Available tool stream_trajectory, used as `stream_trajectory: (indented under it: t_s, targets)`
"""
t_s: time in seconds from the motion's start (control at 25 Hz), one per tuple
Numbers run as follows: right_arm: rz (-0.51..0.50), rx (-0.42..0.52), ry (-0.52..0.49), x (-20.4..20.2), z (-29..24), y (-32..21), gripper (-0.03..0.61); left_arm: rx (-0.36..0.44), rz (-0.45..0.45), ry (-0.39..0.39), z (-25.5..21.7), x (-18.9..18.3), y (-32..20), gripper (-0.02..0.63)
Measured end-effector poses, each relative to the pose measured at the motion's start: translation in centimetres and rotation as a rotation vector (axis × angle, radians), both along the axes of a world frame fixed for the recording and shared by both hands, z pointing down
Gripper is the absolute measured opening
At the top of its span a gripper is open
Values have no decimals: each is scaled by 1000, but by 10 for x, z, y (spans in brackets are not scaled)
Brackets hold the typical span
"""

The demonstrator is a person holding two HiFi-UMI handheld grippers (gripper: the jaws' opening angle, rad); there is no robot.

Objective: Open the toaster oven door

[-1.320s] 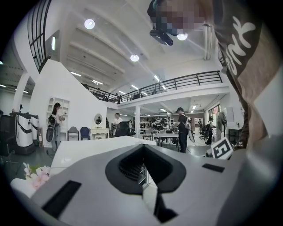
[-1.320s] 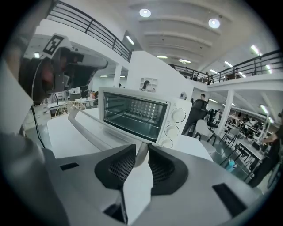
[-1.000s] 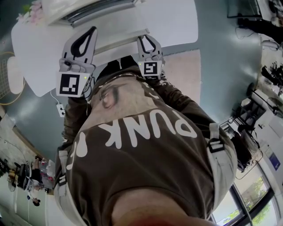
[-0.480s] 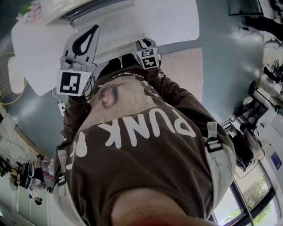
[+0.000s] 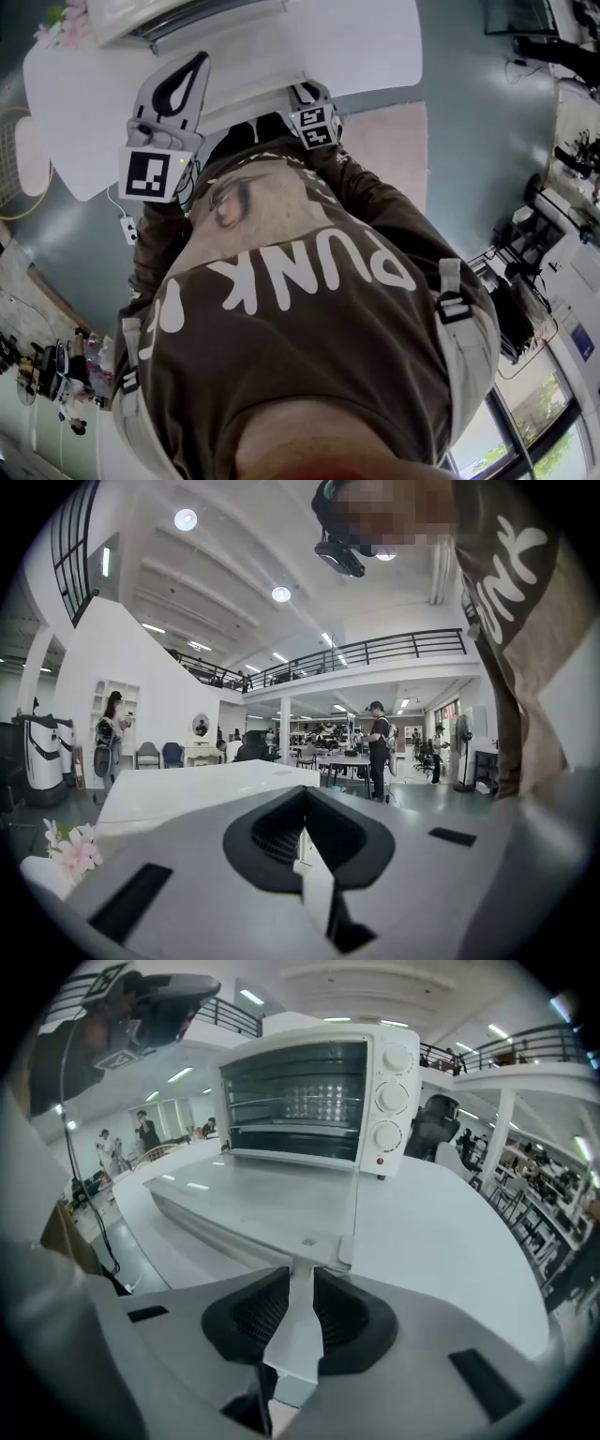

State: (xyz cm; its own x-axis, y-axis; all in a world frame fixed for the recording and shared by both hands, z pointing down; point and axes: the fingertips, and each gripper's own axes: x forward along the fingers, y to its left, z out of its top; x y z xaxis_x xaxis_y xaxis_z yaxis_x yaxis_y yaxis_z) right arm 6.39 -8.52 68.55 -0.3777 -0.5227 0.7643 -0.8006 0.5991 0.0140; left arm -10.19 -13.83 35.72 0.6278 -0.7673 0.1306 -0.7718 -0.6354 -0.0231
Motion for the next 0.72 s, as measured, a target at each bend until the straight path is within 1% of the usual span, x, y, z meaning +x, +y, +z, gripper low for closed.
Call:
stream_trajectory:
  t_s: [0.08, 0.16, 0.2, 0.28, 0.32, 0.36, 0.4, 0.44, 0.52, 0.6, 0.64, 0.72]
  targets:
    - [-57, 28, 44, 10, 8, 5, 84, 3, 3, 2, 0, 0, -2, 3]
    - [-79, 42, 91, 35, 23, 11, 83, 4, 2, 3, 3, -1, -4, 3]
    - [-65, 45, 105, 53, 26, 12, 90, 3, 2, 1, 5, -2, -5, 3]
    - [6, 57, 102, 87, 14, 2, 77, 1, -1, -5, 6, -3, -5, 3]
    - [38, 80, 75, 97, -3, -11, 76, 1, -4, -7, 5, -5, -5, 3]
    - [51, 116, 29, 98, -26, -27, 74, 3, -8, -8, 6, -6, -6, 3]
    - [36, 161, -30, 89, -54, -46, 72, 5, -13, -7, 6, -8, -8, 3]
    - [-10, 212, -97, 72, -84, -64, 71, 8, -20, -4, 7, -11, -9, 3]
    - [-159, 316, -237, 18, -151, -88, 71, 13, -33, -3, 9, -14, -11, 3]
    - [-317, 420, -364, -45, -219, -95, 66, 21, -46, -8, 7, -18, -10, 3]
    - [-390, 469, -412, -73, -248, -94, 57, 25, -54, -11, 5, -19, -9, 3]
    - [-515, 535, -468, -118, -290, -84, 48, 33, -75, -15, 1, -24, -8, 3]
